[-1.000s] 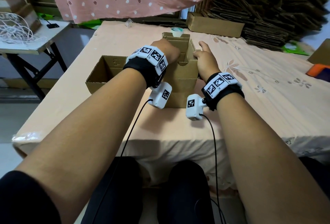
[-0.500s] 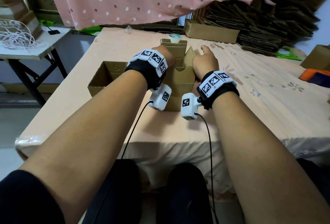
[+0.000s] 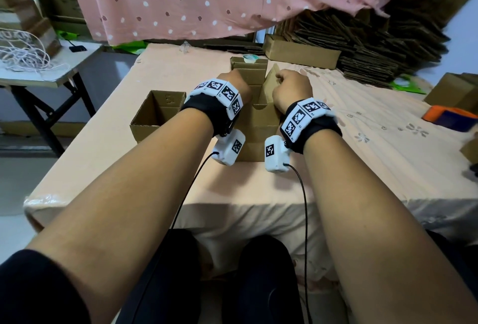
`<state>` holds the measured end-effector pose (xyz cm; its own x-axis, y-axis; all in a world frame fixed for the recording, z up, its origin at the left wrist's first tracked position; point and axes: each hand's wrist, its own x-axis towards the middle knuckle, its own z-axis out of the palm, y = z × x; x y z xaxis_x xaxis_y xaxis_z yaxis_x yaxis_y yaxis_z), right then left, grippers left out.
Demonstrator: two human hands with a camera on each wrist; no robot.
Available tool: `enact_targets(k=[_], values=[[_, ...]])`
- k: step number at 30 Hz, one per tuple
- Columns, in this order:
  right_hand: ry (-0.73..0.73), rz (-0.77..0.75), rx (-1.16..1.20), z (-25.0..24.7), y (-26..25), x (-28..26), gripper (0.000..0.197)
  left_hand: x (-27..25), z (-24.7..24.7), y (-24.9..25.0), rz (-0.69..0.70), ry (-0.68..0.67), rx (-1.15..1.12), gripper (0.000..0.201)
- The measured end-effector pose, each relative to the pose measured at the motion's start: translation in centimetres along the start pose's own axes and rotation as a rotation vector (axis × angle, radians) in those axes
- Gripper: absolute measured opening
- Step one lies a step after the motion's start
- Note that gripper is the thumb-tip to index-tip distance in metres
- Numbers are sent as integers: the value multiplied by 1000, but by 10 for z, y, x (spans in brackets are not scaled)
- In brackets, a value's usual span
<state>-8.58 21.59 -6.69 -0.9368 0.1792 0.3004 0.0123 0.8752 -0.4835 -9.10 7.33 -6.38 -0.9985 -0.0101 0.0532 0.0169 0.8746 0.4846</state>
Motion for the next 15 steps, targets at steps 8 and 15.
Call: enact_targets(k=[8, 15], values=[[-139, -104, -303, 3, -27, 8, 40, 6, 2, 2, 4, -18, -41, 37], [-191, -64, -303, 18, -33, 19, 41, 19, 3, -9, 13, -38, -36, 37]])
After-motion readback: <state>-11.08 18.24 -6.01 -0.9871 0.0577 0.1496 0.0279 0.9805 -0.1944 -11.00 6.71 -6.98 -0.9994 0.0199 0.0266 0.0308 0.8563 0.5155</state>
